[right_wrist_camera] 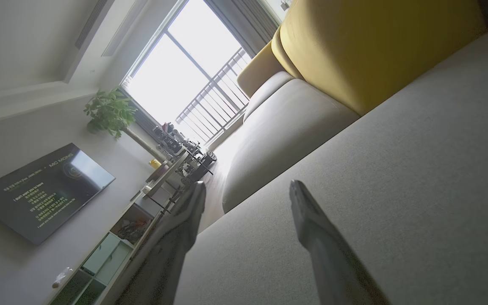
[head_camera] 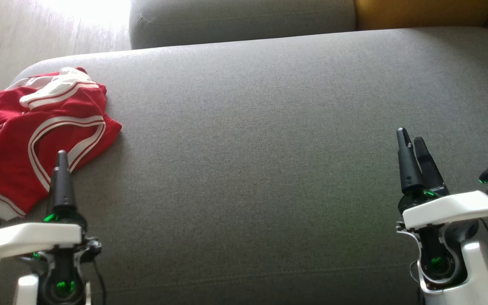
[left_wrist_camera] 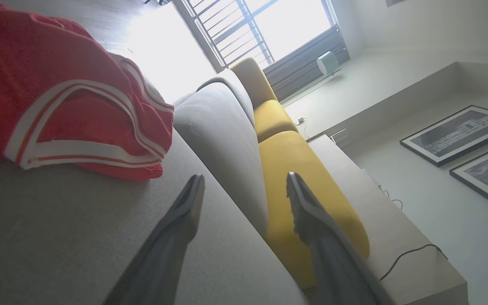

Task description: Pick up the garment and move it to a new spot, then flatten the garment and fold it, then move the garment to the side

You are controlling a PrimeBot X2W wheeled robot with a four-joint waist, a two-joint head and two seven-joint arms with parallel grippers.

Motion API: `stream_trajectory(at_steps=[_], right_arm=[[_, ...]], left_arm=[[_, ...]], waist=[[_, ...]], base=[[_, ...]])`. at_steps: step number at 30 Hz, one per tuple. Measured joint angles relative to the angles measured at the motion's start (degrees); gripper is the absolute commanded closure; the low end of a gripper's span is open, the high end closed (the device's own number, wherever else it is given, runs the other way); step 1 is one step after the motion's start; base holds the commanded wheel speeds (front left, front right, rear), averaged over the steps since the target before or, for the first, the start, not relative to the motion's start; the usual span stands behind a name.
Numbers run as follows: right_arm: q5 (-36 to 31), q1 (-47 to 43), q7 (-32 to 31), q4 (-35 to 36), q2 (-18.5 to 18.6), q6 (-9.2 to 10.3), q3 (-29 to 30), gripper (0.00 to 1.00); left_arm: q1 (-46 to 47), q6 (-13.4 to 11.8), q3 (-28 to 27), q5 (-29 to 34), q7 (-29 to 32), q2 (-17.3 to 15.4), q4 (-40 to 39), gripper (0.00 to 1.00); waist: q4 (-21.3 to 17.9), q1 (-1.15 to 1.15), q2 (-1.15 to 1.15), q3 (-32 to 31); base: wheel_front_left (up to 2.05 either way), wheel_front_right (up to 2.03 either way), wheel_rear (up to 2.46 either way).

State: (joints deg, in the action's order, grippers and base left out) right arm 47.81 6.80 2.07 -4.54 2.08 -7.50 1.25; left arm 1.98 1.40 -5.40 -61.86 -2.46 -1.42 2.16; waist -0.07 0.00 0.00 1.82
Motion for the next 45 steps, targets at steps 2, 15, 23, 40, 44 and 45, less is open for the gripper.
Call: stream_trajectory(at_steps=[2,15,23,40,44,45], right_arm=[[-1.9,0.0,0.1,0.5,0.0,0.0,-0.4,0.0],[-13.1,1.3,2.5,3.1,0.0,0.0,-3.8,0.0],[-19.9,1.3,3.6,2.8,0.1,0.0,-4.7,0.0],[-31.9,0.5,6.5,-4.3,0.1,0.0,-3.0,0.0],[-35.6,0.5,7.1,-4.5,0.1,0.0,-1.3,0.0],[-36.3,0.5,7.3,-4.6,0.1,0.0,-1.2,0.0]], left_arm=[[0.0,-0.4,1.3,3.5,-0.2,-0.1,-0.5,0.0],[0.1,-6.6,12.0,22.4,-2.3,-2.8,-2.2,0.0],[1.1,-15.0,19.8,30.4,-3.5,-7.5,-1.4,0.0],[3.0,-24.1,32.8,39.3,-6.3,-13.2,5.5,0.0],[4.2,-25.5,33.9,40.2,-7.0,-13.4,5.2,0.0],[4.3,-25.8,34.1,40.4,-7.3,-13.5,5.0,0.0]], waist=[[0.0,0.0,0.0,0.1],[-0.1,0.0,0.0,0.4],[-0.5,0.0,0.0,0.1],[-0.5,0.0,0.0,-0.8],[-0.3,0.0,0.0,-0.8],[-0.3,0.0,0.0,-0.8]], base=[[0.0,0.0,0.0],[0.0,0.0,0.0],[0.0,0.0,0.0],[0.0,0.0,0.0],[0.0,0.0,0.0],[0.0,0.0,0.0]])
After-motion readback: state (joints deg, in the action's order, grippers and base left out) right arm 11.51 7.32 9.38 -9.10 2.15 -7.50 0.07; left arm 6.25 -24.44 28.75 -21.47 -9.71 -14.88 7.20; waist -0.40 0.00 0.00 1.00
